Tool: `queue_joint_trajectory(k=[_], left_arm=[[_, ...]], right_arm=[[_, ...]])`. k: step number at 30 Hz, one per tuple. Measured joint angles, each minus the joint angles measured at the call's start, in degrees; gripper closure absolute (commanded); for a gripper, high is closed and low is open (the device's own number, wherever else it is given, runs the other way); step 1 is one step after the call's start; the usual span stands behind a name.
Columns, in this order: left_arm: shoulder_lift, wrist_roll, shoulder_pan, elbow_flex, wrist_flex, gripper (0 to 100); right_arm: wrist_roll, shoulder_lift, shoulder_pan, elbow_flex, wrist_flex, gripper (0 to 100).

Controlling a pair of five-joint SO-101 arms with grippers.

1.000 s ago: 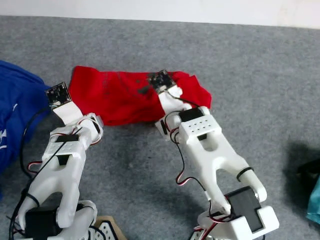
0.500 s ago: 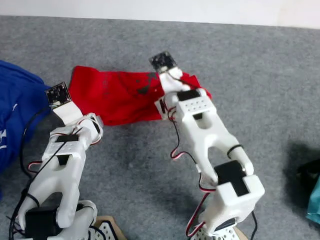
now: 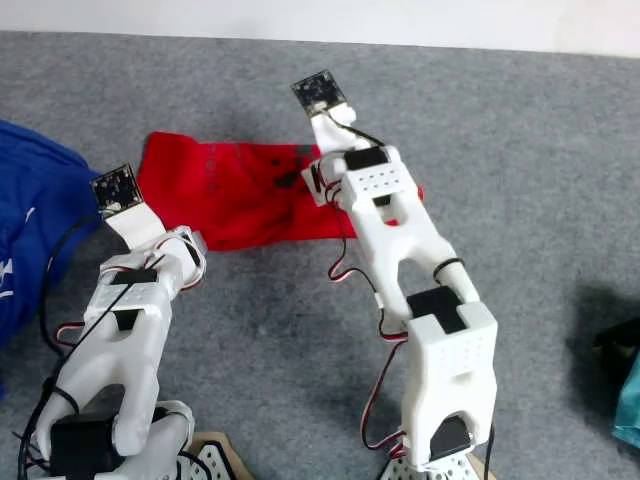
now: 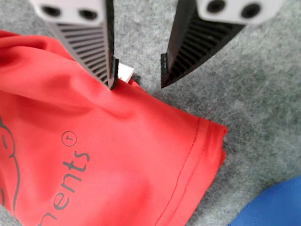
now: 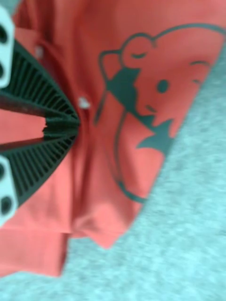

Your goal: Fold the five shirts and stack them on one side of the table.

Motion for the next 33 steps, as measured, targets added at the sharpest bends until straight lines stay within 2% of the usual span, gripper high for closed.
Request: queue_joint_trajectory(k=[5,9,14,19,22,27,33], left_arm=[[0.0,0.0,-0.26,0.0,0.0,83],[-0.7,0.09,-2.55,-0.53,0.0,83],[-7.56,0.97,-4.92,-1.41,0.26,83],[-11.6,1.05,-7.3,-6.42,8.44,83],[-9.32,1.05,-9.76,-9.32,11.96,83],[1.41,1.05,-11.87,-14.59,12.57,82],[15.65,1.76,-12.31,-22.77,13.01,64]], right_arm=[[-4.04,-12.22,1.32,1.67,10.2,99.1],[-6.95,-25.93,1.32,13.71,12.48,99.1],[-7.38,-44.31,-1.76,40.44,3.16,98.7],[-6.86,-58.55,-3.78,63.03,-5.45,98.5],[-6.86,-63.12,-3.78,67.78,-6.33,98.5],[-6.77,-64.88,-3.78,68.75,-6.59,98.5],[-6.77,-64.88,-3.78,68.75,-6.59,98.5]])
